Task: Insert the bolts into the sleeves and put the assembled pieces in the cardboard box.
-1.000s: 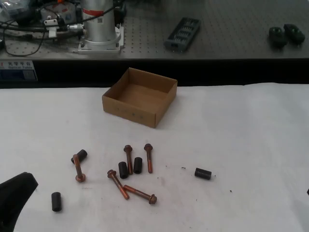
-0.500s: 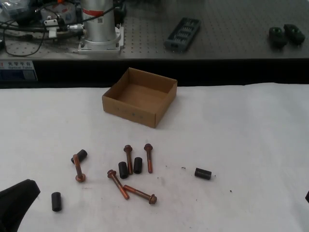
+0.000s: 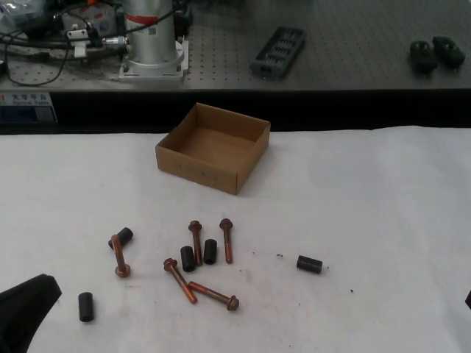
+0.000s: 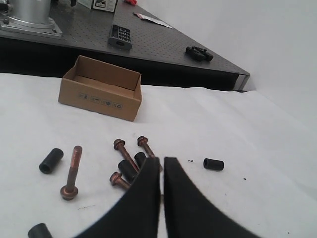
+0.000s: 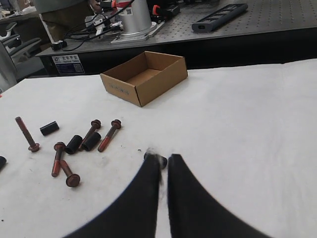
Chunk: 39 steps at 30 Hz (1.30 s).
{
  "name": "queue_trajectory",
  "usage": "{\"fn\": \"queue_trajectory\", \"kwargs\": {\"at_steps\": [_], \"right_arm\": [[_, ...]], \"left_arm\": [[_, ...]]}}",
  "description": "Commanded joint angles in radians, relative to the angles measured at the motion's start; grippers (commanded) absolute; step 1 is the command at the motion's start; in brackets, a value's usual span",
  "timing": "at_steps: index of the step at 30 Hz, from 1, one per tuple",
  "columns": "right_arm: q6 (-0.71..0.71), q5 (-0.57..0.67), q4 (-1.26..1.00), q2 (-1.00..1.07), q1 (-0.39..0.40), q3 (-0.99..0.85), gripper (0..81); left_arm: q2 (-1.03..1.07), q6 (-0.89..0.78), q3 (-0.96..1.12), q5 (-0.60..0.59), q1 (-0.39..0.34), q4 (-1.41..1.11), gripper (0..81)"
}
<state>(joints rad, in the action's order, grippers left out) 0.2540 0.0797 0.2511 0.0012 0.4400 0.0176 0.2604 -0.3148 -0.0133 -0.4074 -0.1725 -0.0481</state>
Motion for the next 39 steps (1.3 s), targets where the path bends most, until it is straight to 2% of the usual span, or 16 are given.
{"fn": "queue_trajectory", "kwargs": {"at_steps": [1, 5, 9, 13, 16, 22, 25, 28, 31, 39], "right_arm": [[-0.008, -0.003, -0.002, -0.001, -0.001, -0.018, 6.0], [-0.008, -0.003, -0.002, -0.001, -0.001, -0.018, 6.0], [-0.001, 0.020, -0.041, -0.001, -0.001, -0.018, 6.0], [0.101, 0.124, -0.147, -0.001, -0.001, -0.018, 6.0], [0.162, 0.140, -0.152, -0.001, -0.001, -0.018, 6.0], [0.172, 0.193, -0.153, 0.005, -0.001, -0.030, 5.7], [0.148, 0.242, -0.154, 0.054, -0.001, -0.083, 1.5], [0.148, 0.278, -0.154, 0.128, -0.001, -0.153, 14.1], [0.148, 0.320, -0.148, 0.202, -0.001, -0.221, 15.1], [0.086, 0.265, -0.145, 0.418, -0.001, -0.258, 15.1]], "left_arm": [[-0.002, 0.011, 0.013, -0.001, 0.001, -0.007, 2.7], [-0.002, 0.011, 0.013, -0.009, 0.001, -0.007, 2.7], [-0.002, -0.001, 0.015, -0.073, 0.001, 0.026, 2.7], [0.016, -0.025, 0.061, -0.011, -0.014, 0.048, 2.7], [0.053, -0.056, 0.087, 0.047, -0.038, 0.038, 2.7], [0.206, -0.023, 0.248, 0.050, -0.099, 0.076, 3.1], [0.337, 0.073, 0.373, 0.120, -0.127, 0.131, 12.8], [0.498, 0.158, 0.519, 0.173, -0.130, 0.305, 29.2], [0.642, 0.174, 0.619, 0.214, -0.130, 0.449, 42.1], [0.901, 0.187, 0.645, 0.314, -0.130, 0.412, 43.5]]}}
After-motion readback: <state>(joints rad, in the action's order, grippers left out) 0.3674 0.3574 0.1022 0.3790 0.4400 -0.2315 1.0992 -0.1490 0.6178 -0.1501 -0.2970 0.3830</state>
